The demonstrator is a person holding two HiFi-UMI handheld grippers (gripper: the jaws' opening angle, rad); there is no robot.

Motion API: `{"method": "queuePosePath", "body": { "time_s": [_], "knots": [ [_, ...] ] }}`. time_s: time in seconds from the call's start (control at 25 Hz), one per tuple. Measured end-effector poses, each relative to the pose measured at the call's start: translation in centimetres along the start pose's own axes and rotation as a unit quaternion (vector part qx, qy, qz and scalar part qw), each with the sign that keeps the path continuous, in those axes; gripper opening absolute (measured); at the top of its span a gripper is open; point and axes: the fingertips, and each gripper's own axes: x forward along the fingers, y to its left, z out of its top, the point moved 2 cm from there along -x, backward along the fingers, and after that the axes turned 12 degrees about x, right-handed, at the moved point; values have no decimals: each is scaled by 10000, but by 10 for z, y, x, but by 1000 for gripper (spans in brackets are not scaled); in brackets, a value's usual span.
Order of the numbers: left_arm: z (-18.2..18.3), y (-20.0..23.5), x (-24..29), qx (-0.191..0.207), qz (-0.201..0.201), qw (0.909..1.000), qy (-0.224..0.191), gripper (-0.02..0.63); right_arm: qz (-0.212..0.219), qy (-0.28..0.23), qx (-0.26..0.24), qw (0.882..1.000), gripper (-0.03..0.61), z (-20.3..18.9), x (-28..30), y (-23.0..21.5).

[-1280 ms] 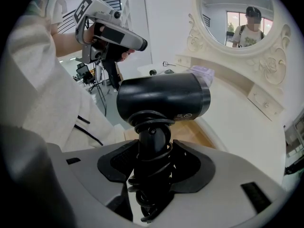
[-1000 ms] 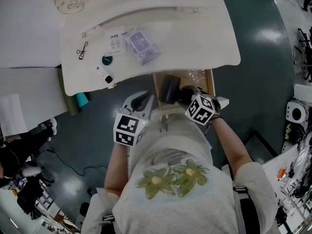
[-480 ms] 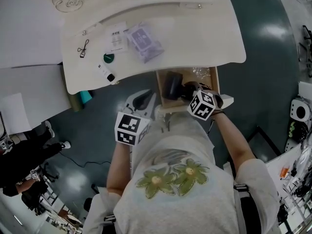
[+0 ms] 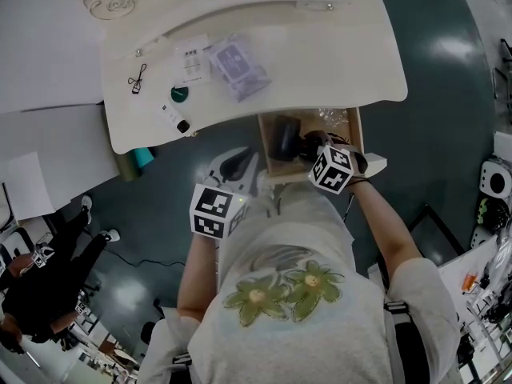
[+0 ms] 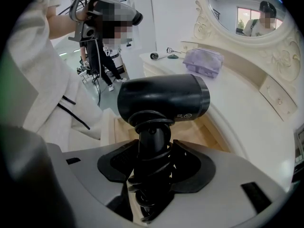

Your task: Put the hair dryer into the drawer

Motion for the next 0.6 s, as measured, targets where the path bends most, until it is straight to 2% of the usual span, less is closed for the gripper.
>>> {"method": "queuePosePath", "body": {
  "time_s": [0.6],
  "knots": [
    [-5, 1, -3, -169, 13, 9998, 38, 37, 39, 215, -190, 9996, 216, -6, 17, 0]
  ]
}}
